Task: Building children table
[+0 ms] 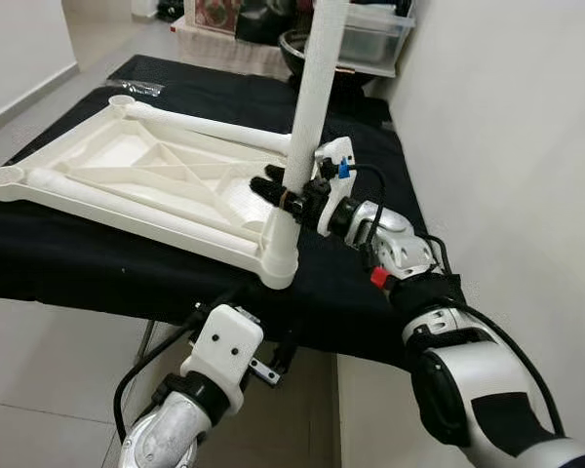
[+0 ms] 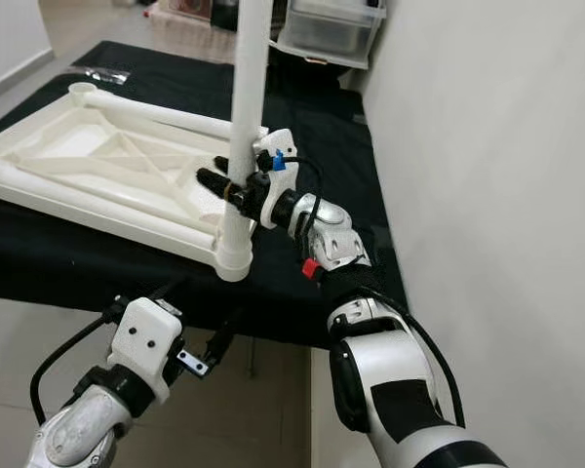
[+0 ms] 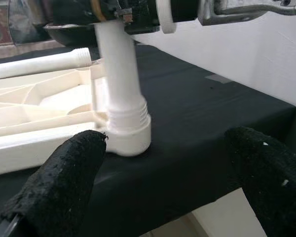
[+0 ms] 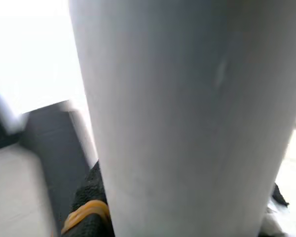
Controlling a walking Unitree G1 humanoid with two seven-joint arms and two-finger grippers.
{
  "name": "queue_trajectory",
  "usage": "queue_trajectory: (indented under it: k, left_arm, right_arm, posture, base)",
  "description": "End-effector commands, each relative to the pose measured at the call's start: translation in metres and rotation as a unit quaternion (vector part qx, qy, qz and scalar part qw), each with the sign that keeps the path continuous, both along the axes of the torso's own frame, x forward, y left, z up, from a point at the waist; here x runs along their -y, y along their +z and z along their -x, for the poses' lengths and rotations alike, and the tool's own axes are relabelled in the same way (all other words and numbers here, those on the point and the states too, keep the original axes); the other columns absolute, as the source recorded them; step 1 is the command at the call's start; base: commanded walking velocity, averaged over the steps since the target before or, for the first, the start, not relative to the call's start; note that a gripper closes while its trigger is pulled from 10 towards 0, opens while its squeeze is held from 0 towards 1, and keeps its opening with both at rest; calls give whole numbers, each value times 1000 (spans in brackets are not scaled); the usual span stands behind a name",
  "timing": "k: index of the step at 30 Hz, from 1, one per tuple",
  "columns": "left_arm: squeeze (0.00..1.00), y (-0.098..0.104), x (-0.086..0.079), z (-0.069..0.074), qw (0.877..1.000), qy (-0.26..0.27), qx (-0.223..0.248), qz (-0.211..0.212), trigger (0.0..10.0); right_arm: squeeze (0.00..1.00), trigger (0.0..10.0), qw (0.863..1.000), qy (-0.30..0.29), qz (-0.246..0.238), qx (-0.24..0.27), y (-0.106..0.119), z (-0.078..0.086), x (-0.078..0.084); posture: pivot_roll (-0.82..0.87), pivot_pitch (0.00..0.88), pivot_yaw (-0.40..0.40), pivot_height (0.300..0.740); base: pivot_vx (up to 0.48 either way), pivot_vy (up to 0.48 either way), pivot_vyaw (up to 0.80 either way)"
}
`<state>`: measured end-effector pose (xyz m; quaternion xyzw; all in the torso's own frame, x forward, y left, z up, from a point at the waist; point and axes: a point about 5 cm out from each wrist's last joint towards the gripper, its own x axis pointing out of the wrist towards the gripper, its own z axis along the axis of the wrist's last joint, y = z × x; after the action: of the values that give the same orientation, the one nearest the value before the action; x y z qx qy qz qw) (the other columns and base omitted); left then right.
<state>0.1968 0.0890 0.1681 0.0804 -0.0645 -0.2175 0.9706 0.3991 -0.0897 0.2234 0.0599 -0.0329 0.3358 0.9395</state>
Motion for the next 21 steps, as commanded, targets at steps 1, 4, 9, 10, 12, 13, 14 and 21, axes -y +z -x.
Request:
queue_trajectory:
  k: [1,4,9,10,12,13,14,21]
  left_arm:
    - [0,-2,0,0,1000,0,-2,-7,10000]
    - [0,-2,1,-1,1000,-1,-1,-6,10000]
    - [0,-2,1,-2,1000,-4,0,-6,10000]
    - [0,-2,1,-2,1000,-4,0,-6,10000]
    - [0,-2,2,-2,1000,-4,0,-7,10000]
    - [0,-2,2,-2,1000,-4,0,-7,10000]
    - [0,-2,2,-2,1000,-4,0,-7,10000]
    - [0,-3,0,-3,1000,-1,0,-9,10000]
  right_arm:
    - [0,0,993,-110,-4,-45,-14,-4,19]
    - [0,0,972,-224,4,-65,-22,-4,30]
    - [0,0,906,-411,-29,-99,-37,12,37]
    - [0,0,906,-411,-29,-99,-37,12,37]
    - [0,0,893,-437,-45,-100,-40,19,25]
    - [0,0,893,-437,-45,-100,-40,19,25]
    - [0,0,893,-437,-45,-100,-40,19,25]
    - [1000,10000,918,-383,-87,-48,-26,22,3]
  posture:
    - [122,77,-159,740]
    - [110,74,-153,740]
    - [117,72,-155,740]
    - [117,72,-155,740]
    - [124,74,-156,740]
    - [124,74,-156,740]
    - [124,74,-156,740]
    - [115,70,-154,740]
  base:
    - [0,0,0]
    - [0,0,0]
    - [0,0,0]
    - [0,0,0]
    - [0,0,0]
    - [0,0,0]
    - [0,0,0]
    - [0,0,0]
